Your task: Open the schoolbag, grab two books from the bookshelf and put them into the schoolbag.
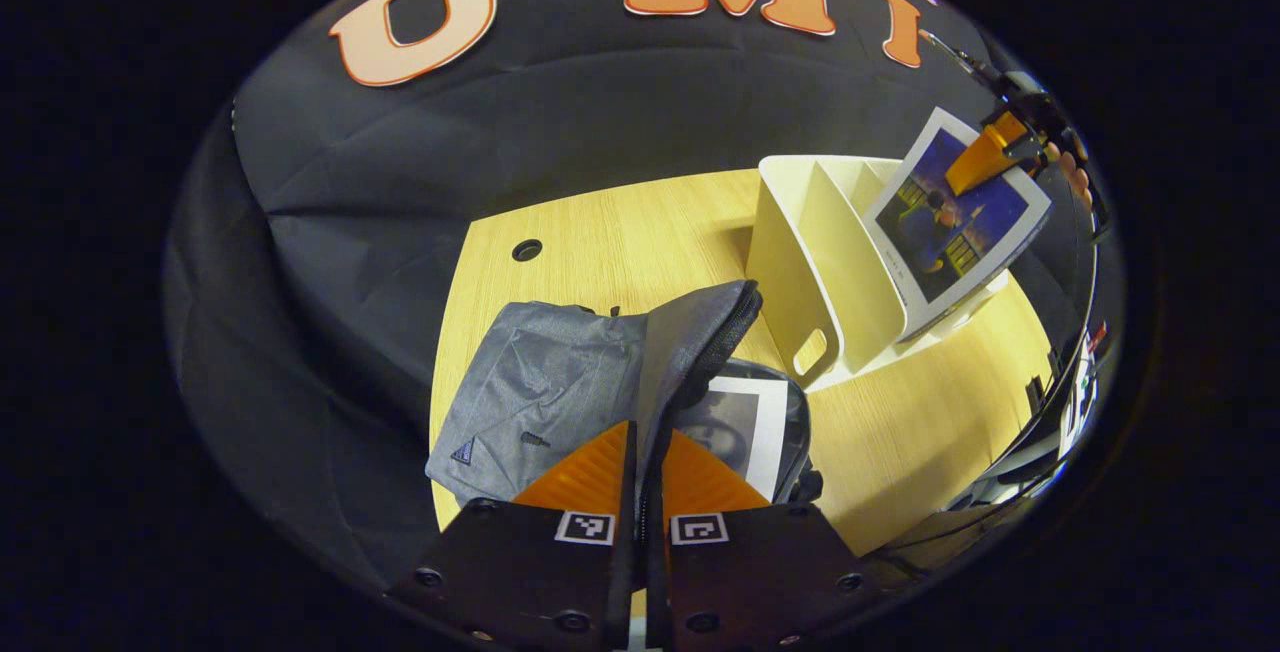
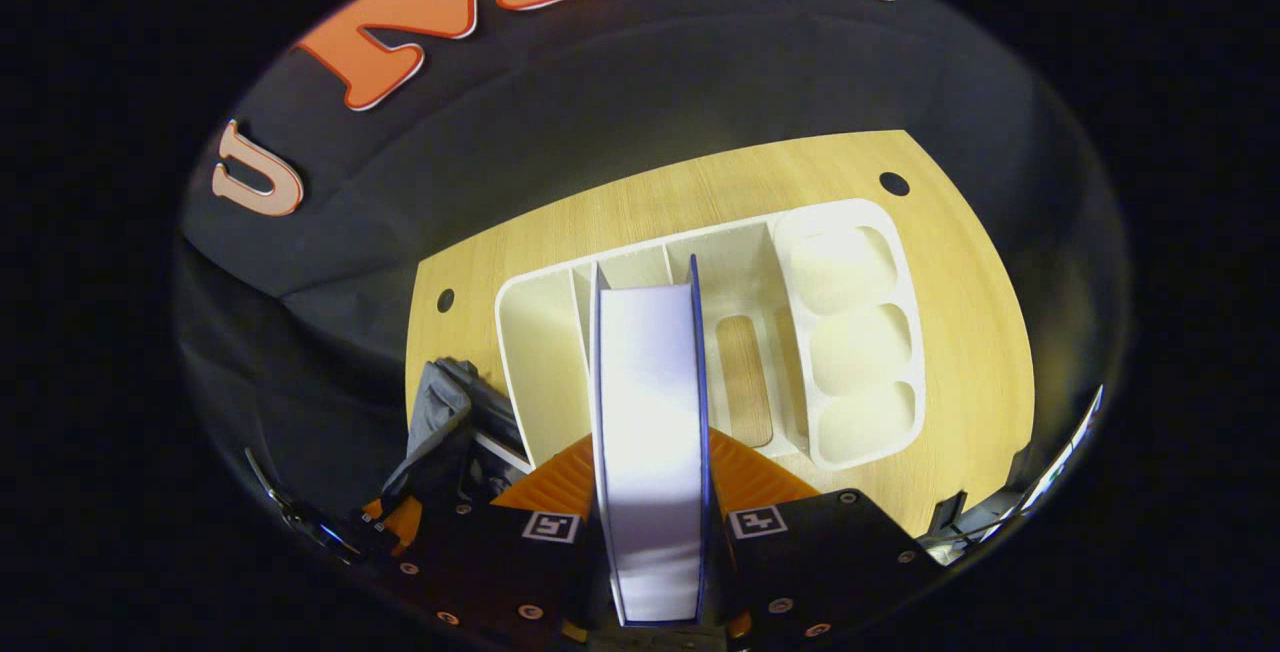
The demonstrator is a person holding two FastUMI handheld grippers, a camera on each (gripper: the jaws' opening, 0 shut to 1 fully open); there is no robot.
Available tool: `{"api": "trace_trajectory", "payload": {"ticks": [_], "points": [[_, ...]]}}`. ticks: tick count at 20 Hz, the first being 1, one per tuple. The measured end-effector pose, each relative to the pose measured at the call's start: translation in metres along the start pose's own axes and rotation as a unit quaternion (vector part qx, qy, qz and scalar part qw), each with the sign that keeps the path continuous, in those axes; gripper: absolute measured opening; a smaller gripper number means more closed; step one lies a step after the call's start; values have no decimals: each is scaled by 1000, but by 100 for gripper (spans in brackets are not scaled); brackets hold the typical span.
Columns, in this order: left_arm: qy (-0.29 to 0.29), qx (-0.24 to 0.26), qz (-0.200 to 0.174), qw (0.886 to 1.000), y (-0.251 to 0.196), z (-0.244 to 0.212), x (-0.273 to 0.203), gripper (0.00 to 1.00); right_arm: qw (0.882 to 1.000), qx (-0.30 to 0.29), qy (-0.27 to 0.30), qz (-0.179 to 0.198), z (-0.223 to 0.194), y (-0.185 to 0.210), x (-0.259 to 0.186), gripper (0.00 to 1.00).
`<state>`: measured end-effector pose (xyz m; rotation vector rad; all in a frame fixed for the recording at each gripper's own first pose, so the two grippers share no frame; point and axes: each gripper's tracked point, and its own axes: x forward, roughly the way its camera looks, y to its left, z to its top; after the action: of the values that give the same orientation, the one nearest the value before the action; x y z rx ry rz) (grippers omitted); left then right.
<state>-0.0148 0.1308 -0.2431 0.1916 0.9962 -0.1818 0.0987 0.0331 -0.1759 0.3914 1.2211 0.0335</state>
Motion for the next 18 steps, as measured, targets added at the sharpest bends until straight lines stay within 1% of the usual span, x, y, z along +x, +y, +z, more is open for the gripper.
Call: {"api": "trace_trajectory", "payload": {"ticks": [3, 7, 9, 13, 14, 18], "points": [[-5, 20, -12, 1000, 1, 0, 0, 6, 999, 31, -17, 16, -7, 5, -21, 40], [-8, 29, -34, 999, 1, -2, 2, 6, 997, 60, -35, 31, -27, 8, -47, 40], [-9, 34, -46, 998, 0, -2, 5, 6, 995, 81, -38, 46, -39, 12, -58, 40], [-9, 50, -69, 996, -1, -1, 8, 6, 989, 118, -46, 71, -62, 22, -66, 40], [-10, 56, -73, 996, 0, 0, 9, 6, 988, 126, -47, 75, -72, 21, -76, 40], [-15, 76, -87, 993, 7, 4, 6, 6, 983, 150, -49, 97, -105, 39, -81, 40]]}}
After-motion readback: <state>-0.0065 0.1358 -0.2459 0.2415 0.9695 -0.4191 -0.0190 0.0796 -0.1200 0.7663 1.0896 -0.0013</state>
